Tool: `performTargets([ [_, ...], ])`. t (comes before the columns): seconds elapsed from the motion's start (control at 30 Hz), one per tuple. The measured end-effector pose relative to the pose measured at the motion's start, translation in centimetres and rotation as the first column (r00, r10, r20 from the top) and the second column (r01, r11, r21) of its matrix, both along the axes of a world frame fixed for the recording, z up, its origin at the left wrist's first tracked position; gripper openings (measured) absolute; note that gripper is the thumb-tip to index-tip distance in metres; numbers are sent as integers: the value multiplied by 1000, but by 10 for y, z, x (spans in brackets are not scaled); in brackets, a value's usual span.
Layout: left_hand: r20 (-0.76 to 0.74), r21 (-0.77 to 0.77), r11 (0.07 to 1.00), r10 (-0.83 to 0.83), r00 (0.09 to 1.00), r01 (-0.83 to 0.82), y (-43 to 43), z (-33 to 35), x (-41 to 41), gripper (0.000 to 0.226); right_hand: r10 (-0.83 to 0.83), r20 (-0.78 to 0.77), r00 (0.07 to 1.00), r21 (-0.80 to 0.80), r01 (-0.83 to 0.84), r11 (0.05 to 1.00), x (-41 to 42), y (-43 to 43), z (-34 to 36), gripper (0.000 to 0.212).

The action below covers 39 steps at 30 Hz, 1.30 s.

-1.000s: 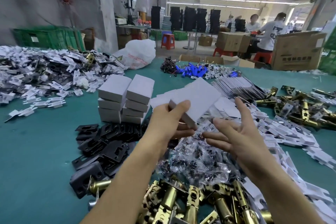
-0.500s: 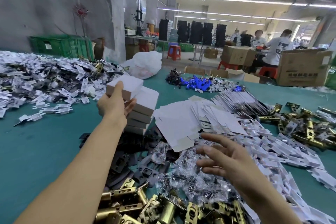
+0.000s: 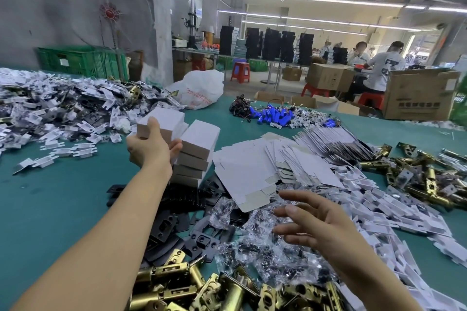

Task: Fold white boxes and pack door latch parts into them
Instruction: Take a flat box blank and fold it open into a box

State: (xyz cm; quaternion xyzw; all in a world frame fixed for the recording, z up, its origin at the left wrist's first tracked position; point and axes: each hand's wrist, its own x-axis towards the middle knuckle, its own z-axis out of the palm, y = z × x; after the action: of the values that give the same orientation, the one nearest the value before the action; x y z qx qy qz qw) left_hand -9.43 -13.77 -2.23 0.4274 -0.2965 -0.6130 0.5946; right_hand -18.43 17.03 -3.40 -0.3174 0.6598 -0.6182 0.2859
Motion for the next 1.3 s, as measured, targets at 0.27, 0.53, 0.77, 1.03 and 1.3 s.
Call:
performTargets([
  [0.27, 220, -24, 999, 44, 975, -40, -1, -11, 0, 51, 27, -16, 999, 10, -27, 1000, 2, 1, 1, 54],
  [0.53, 42, 28, 998, 56, 998, -58, 1, -6, -6, 47, 29, -23, 999, 19, -28, 999, 0, 2, 2, 47],
  [0.77, 55, 42, 995, 88, 995, -90, 21, -15, -9, 33, 45, -33, 998, 35, -44, 998, 1, 1, 2, 52],
  [1.03, 663, -636, 723, 332, 671, 270, 48, 0, -17, 37, 52, -23, 998, 53, -51, 997, 3, 2, 4, 48],
  [1.3, 863, -376, 530, 499, 79, 760, 66, -15, -39, 18, 43, -1, 999, 65, -43, 997, 1, 3, 4, 33],
])
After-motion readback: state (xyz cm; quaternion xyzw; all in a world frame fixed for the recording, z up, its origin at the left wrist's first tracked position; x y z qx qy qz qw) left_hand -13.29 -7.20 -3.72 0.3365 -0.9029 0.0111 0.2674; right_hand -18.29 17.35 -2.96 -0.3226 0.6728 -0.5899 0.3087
